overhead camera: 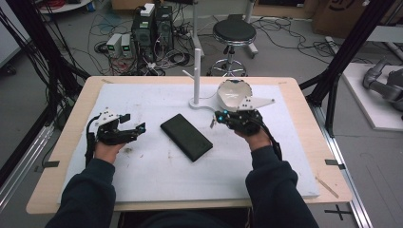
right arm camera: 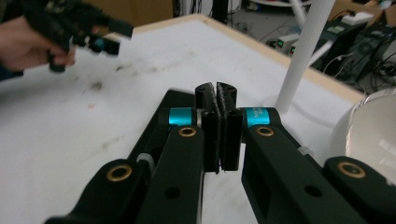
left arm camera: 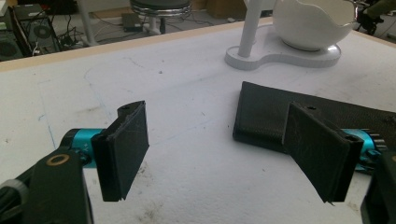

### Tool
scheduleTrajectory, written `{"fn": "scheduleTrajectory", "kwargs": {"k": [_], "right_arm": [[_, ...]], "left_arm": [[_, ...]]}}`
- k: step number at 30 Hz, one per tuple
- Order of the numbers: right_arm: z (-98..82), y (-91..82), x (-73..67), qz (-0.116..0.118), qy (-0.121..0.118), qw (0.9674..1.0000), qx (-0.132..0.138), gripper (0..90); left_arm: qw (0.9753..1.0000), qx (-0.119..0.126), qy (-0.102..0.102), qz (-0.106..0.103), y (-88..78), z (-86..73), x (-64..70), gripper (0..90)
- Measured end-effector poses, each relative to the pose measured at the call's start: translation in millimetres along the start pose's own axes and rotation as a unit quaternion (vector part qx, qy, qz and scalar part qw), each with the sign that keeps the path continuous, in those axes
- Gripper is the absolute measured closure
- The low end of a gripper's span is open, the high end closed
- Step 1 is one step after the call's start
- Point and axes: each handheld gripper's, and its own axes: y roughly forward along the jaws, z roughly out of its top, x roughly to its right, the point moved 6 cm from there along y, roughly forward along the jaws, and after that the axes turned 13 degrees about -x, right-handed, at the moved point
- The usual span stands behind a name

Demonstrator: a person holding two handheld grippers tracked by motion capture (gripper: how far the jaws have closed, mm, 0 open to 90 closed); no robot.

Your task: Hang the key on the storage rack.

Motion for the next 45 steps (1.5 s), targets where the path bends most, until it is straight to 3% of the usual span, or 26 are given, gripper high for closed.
{"fn": "scheduleTrajectory", "kwargs": {"k": [1,2,3,4,5,8,11,12,18,32,39,40,45], "right_arm": [[0.0,0.0,0.0,0.0,0.0,1.0,0.0,90.0],[16.0,1.9,6.3,-0.007,-0.002,1.0,0.004,90.0],[16.0,1.9,6.3,-0.007,-0.002,1.0,0.004,90.0],[31.1,4.5,12.3,-0.008,-0.004,0.9999,0.008,90.0],[31.1,4.5,12.3,-0.008,-0.004,0.9999,0.008,90.0],[58.4,12.4,23.0,-0.009,-0.005,0.9998,0.018,90.0],[70.7,17.7,28.0,-0.011,-0.007,0.9998,0.018,90.0],[82.1,22.6,33.1,-0.009,-0.008,0.9998,0.016,90.0],[110.0,35.8,40.6,0.01,0.006,0.9993,0.034,90.0],[131.4,53.7,68.7,-0.009,0.044,0.9987,0.026,90.0],[126.6,61.0,77.9,-0.019,0.058,0.9981,0.01,89.9],[123.0,62.6,81.1,-0.027,0.074,0.9969,0.001,89.1],[116.3,54.0,81.9,-0.03,0.073,0.9969,0.001,83.0]], "left_arm": [[1.0,0.0,0.0,0.0,0.0,0.0,0.0,22.6],[1.0,0.0,0.001,0.0,0.0,-0.1,-0.1,22.6],[1.0,0.0,0.001,0.0,0.0,-0.1,-0.1,22.6],[1.0,-0.001,0.001,-0.001,0.0,-0.2,-0.2,22.6],[1.0,-0.001,0.001,-0.001,0.0,-0.2,-0.2,22.6],[1.0,-0.001,0.0,-0.002,0.1,-0.6,-0.6,22.6],[1.0,-0.001,-0.001,-0.001,0.1,-0.6,-0.7,22.6],[1.0,-0.001,-0.001,-0.001,0.0,-0.6,-1.0,22.6],[1.0,0.0,-0.003,-0.002,-0.5,-0.9,-1.9,22.6],[1.0,0.0,-0.006,0.005,-2.2,-2.6,-4.6,22.7],[1.0,0.001,-0.007,0.005,-2.5,-2.8,-4.7,22.9],[1.0,0.003,-0.007,0.005,-2.7,-2.8,-4.7,22.9],[1.0,0.002,-0.008,0.005,-3.0,-3.4,-5.2,22.9]]}}
